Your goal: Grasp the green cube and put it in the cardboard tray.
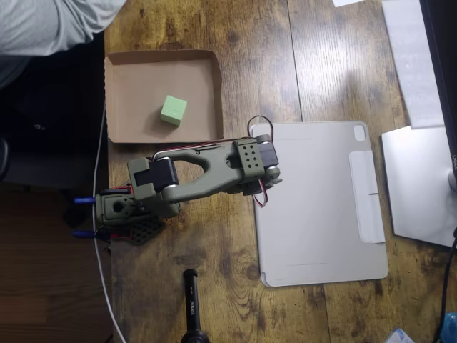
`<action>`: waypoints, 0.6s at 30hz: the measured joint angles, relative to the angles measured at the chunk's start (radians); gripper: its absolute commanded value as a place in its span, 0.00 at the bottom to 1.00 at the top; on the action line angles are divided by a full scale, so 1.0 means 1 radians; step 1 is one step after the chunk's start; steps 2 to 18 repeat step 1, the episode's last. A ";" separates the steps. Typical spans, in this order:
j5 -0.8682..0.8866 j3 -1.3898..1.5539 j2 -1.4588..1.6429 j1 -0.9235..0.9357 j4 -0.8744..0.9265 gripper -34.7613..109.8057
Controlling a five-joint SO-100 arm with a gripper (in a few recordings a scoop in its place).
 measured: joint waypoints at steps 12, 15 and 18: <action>0.000 0.000 0.000 0.000 0.000 0.24; 0.000 0.000 0.000 0.000 0.000 0.24; 0.000 0.000 0.000 0.000 0.000 0.24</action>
